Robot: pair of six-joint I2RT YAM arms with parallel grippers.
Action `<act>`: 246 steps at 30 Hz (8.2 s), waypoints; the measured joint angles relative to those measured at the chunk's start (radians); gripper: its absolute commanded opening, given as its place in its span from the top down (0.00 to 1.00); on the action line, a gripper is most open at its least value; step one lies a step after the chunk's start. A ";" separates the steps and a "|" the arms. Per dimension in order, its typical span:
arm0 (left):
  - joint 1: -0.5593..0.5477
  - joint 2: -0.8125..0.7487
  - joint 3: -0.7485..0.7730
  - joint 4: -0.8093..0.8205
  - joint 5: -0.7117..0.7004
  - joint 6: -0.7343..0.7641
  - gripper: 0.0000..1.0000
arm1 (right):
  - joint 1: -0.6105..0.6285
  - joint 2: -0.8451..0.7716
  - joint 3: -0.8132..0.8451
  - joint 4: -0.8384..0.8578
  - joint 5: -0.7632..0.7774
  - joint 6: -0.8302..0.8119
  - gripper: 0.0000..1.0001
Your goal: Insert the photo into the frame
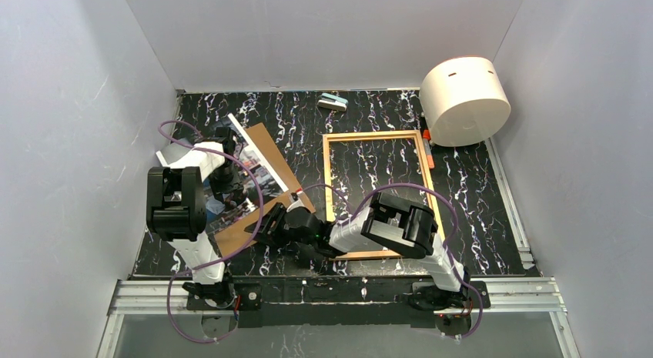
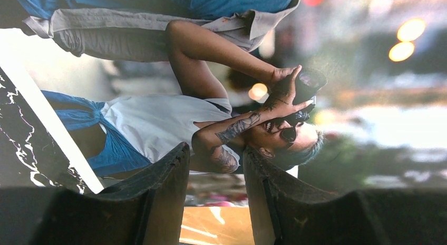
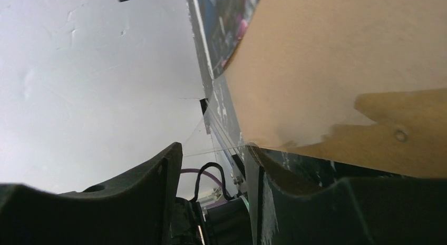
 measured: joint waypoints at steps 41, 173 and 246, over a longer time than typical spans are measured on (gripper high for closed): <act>0.037 0.025 0.026 -0.023 0.061 0.016 0.60 | 0.002 0.005 -0.071 0.066 0.064 -0.043 0.71; -0.196 -0.452 -0.375 0.779 0.716 -1.332 0.03 | -0.643 -0.943 0.089 -1.161 -0.102 -0.220 0.99; -0.276 -0.473 0.608 0.016 0.154 -0.158 1.00 | -0.451 -0.240 0.436 -1.571 -0.070 -0.859 0.43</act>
